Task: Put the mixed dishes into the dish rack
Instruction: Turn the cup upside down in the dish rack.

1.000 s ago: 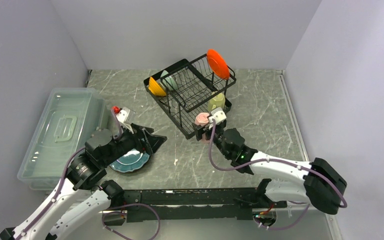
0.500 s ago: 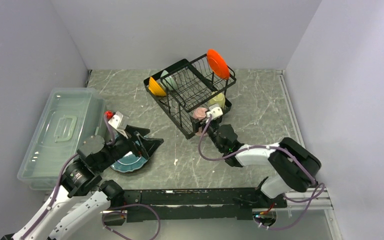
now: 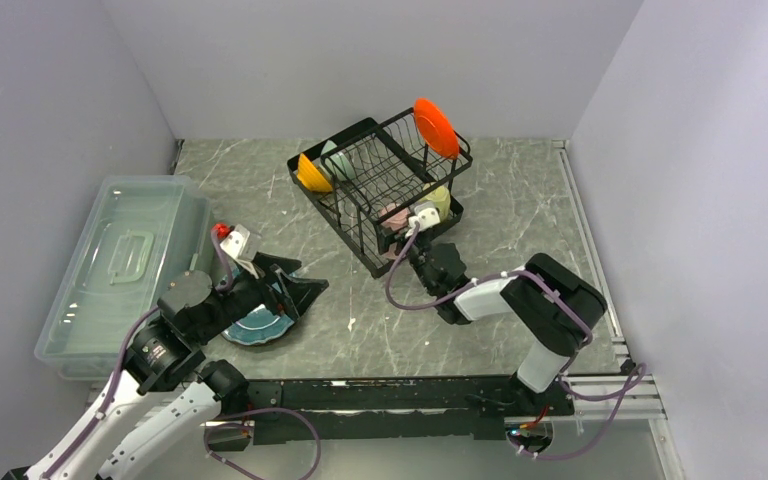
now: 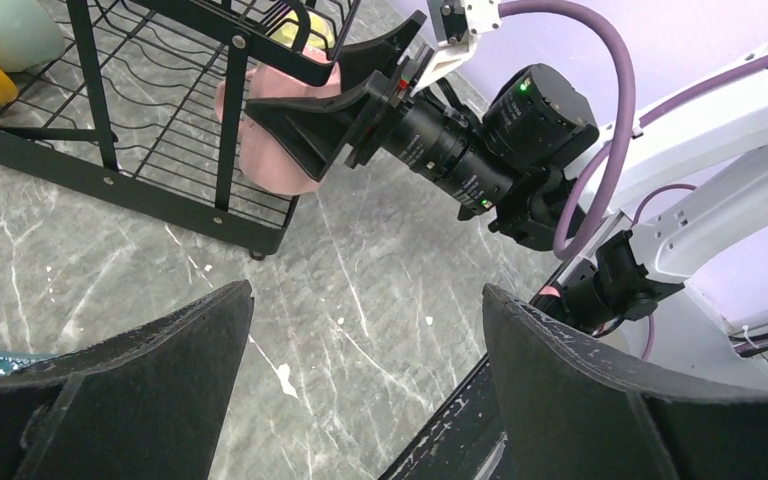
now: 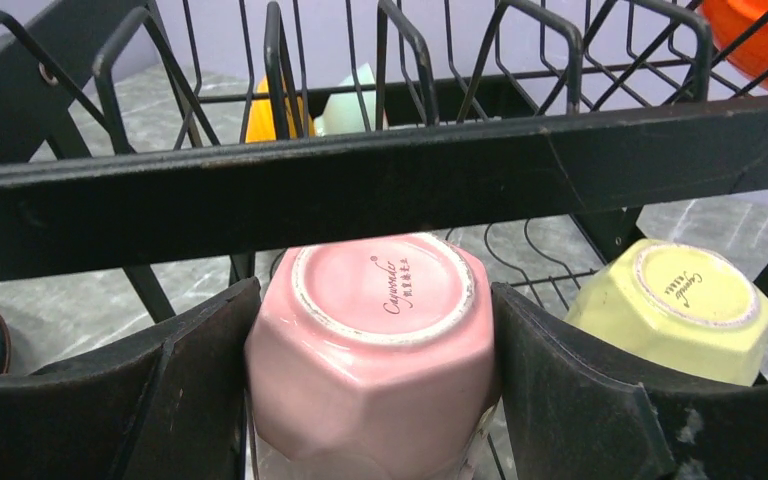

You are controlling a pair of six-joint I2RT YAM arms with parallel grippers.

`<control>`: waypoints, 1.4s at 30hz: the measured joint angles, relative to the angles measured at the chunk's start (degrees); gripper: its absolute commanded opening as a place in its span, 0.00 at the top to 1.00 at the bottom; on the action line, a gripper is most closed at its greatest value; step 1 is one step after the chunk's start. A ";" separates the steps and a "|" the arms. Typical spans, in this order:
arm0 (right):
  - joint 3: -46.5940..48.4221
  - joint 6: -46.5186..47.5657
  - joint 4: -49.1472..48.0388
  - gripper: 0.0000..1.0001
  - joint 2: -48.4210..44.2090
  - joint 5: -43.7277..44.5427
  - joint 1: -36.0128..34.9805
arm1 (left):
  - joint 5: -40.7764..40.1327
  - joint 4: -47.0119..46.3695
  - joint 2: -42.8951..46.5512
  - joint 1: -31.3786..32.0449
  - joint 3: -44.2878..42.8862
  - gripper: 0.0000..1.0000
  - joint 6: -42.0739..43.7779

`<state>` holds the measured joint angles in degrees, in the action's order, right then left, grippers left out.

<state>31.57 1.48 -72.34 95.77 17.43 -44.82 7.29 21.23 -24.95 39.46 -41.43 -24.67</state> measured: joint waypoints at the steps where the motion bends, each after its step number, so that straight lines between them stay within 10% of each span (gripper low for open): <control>1: 0.33 0.02 -1.01 1.00 0.74 0.02 0.04 | 0.04 0.00 0.00 0.00 0.02 0.10 0.00; 31: 3.50 -1.25 -10.32 1.00 15.26 5.90 0.22 | 0.42 -0.37 0.00 0.00 0.72 0.10 0.00; 42: 3.54 -2.78 -11.32 0.62 15.91 7.50 0.22 | 0.44 -0.39 0.00 0.00 0.74 0.10 0.00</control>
<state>35.11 -1.30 -83.66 111.68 24.93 -44.60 7.73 20.84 -24.95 39.46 -40.69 -24.67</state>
